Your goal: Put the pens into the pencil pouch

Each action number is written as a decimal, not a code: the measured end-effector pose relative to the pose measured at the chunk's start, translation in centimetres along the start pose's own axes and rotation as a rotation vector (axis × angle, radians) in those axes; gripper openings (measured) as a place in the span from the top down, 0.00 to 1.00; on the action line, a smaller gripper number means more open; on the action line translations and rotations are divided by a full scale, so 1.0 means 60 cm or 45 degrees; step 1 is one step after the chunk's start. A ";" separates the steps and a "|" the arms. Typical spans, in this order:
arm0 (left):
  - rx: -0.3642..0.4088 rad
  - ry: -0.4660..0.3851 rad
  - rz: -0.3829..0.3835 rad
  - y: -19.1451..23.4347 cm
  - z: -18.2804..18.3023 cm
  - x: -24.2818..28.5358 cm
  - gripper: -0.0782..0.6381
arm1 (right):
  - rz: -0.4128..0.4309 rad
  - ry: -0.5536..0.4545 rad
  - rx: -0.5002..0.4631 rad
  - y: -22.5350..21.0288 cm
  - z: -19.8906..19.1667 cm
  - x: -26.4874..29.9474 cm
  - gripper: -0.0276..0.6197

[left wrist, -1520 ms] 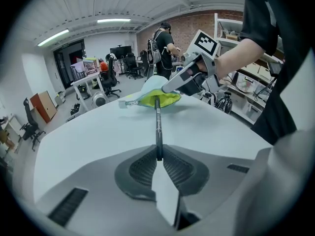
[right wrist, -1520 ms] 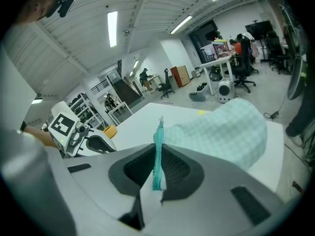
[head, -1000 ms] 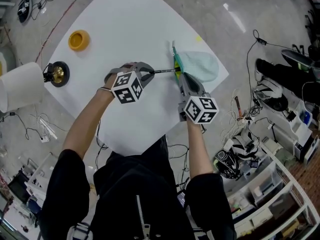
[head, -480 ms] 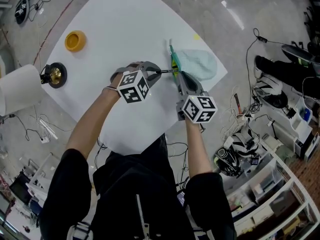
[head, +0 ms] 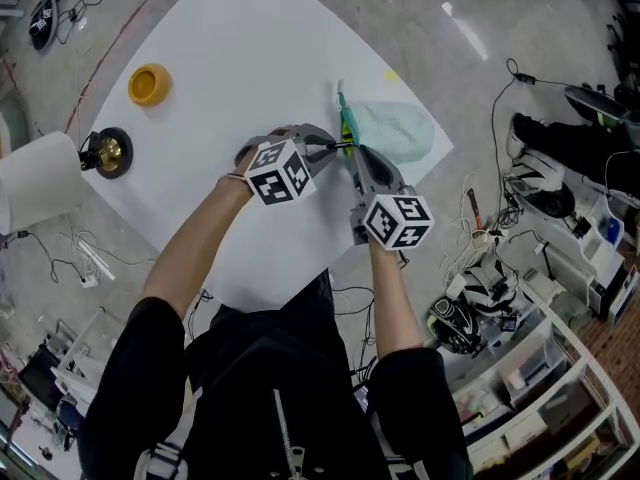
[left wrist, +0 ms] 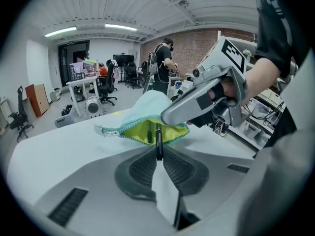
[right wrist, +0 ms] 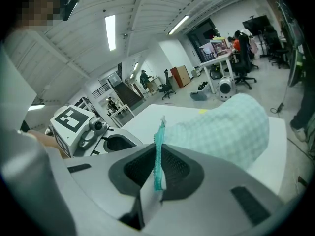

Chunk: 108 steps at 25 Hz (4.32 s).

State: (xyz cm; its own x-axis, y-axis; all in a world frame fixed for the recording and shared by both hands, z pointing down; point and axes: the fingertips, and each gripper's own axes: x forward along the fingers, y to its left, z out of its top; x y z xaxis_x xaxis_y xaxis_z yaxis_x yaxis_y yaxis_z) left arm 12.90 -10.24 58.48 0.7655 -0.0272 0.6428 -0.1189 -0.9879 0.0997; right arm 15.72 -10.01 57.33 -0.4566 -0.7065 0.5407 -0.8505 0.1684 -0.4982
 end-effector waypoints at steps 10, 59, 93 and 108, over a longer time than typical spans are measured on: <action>-0.037 -0.054 -0.020 -0.008 0.015 0.025 0.81 | 0.013 0.007 0.019 0.005 -0.007 -0.008 0.89; -0.337 -0.152 0.234 0.005 -0.071 -0.095 0.76 | -0.125 0.138 -0.170 -0.016 -0.060 0.014 0.85; -0.312 -0.466 0.689 -0.104 -0.042 -0.460 0.84 | -0.074 -0.292 -0.452 0.274 0.016 -0.156 0.94; -0.262 -0.648 0.782 -0.152 0.023 -0.565 0.84 | -0.038 -0.447 -0.539 0.375 0.060 -0.251 0.95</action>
State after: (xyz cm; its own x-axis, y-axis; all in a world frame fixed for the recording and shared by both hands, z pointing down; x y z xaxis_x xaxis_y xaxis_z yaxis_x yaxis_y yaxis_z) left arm -11.12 -0.54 34.73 0.7135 -0.6684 0.2101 -0.6854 -0.7281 0.0116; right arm 4.42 1.96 35.55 -0.3782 -0.8897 0.2558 -0.9254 0.3558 -0.1307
